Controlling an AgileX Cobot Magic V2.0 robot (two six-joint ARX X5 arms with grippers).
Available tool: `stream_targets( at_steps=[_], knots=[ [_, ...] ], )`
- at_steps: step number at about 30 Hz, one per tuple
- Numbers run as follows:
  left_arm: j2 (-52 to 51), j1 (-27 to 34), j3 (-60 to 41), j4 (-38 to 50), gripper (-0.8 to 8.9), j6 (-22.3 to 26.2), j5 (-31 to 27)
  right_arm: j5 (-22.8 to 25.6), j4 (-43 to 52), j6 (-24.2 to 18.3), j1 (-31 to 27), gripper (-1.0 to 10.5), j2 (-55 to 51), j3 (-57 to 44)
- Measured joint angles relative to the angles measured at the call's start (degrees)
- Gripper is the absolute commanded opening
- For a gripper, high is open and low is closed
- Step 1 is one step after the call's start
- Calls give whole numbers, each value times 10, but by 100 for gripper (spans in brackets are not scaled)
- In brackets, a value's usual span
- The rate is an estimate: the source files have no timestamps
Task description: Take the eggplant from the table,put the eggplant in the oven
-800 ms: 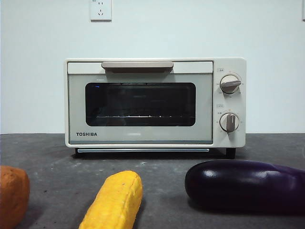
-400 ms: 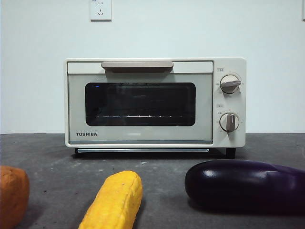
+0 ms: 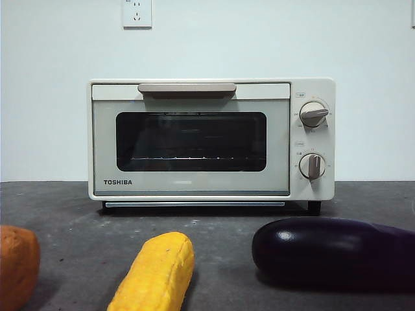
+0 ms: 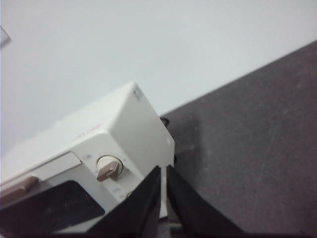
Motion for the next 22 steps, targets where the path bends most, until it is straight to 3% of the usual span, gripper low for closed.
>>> stream_targets(
  at_steps=[9,22],
  knots=[
    [165,0,129,2,7,70,76,-99,-132,-145,0,3,147,181],
    [285,-9,231,-30,7,112,188,-102,-396,-418,85,4,291,354]
  ],
)
